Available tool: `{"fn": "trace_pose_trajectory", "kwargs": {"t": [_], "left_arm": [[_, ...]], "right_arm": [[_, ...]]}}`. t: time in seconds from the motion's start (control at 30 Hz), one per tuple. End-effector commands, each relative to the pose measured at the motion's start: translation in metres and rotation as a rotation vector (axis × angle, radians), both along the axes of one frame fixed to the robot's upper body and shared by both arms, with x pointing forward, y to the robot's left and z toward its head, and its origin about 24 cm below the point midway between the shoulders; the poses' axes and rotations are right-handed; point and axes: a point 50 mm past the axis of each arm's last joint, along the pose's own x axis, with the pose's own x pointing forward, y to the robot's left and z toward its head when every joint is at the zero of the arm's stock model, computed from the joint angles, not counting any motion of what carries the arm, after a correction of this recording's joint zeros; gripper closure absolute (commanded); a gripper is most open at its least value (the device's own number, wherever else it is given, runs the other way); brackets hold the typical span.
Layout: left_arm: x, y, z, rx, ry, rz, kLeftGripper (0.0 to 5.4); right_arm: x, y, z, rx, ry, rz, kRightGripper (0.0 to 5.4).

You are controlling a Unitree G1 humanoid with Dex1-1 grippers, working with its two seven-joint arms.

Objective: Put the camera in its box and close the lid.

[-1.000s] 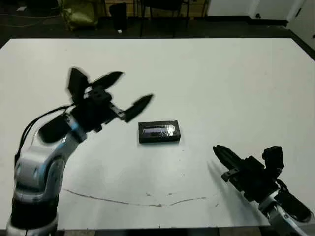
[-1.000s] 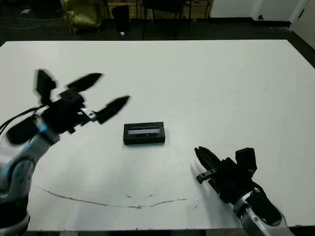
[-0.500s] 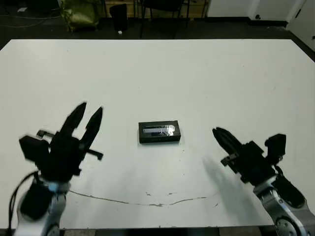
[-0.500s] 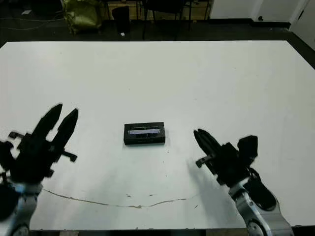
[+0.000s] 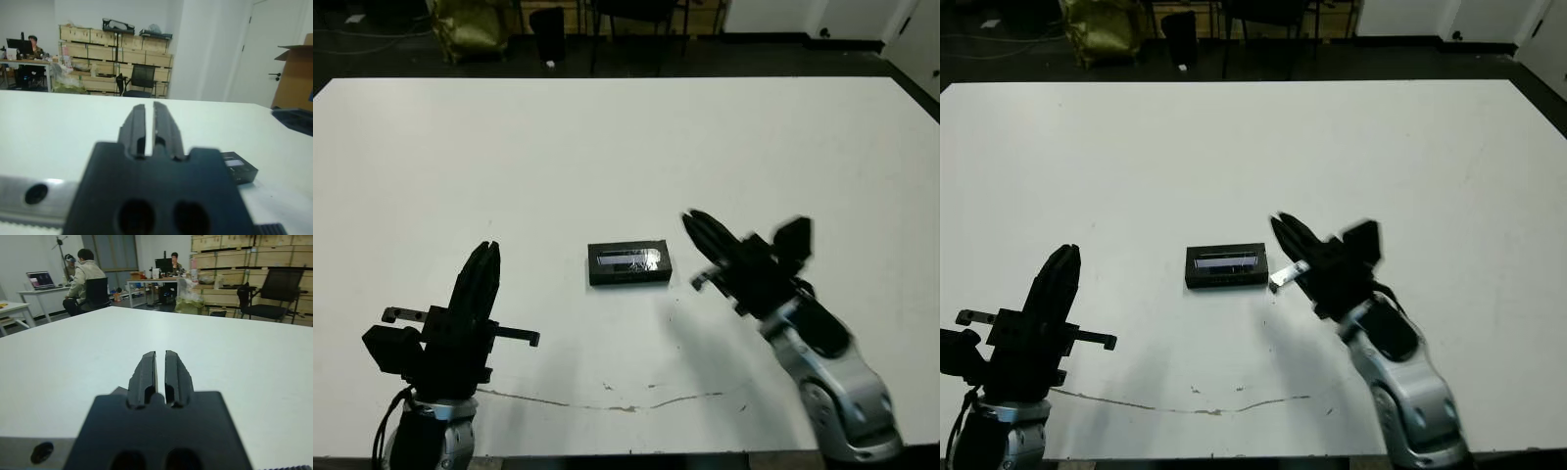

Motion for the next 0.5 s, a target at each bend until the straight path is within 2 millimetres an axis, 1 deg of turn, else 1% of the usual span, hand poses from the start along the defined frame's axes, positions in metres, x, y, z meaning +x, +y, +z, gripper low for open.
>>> {"fn": "trace_pose_trajectory", "kwargs": {"t": [0.03, 0.13, 0.27, 0.4, 0.5], "left_arm": [[-0.005, 0.000, -0.010, 0.007, 0.048, 0.032, 5.39], [-0.006, 0.001, -0.011, 0.027, 0.050, 0.046, 5.39], [-0.007, 0.008, -0.013, 0.064, 0.065, 0.068, 5.39], [-0.008, 0.019, -0.014, 0.081, 0.069, 0.086, 5.39], [-0.010, 0.025, -0.016, 0.073, 0.082, 0.104, 5.39]], "right_arm": [[-0.003, 0.000, -0.013, 0.006, 0.068, 0.000, 5.40], [-0.015, -0.008, -0.021, 0.034, 0.105, -0.032, 5.40], [-0.037, -0.033, -0.037, 0.014, 0.145, -0.103, 5.40], [-0.062, -0.058, -0.053, 0.046, 0.200, -0.216, 5.40], [-0.081, -0.071, -0.057, 0.025, 0.217, -0.302, 5.40]]}}
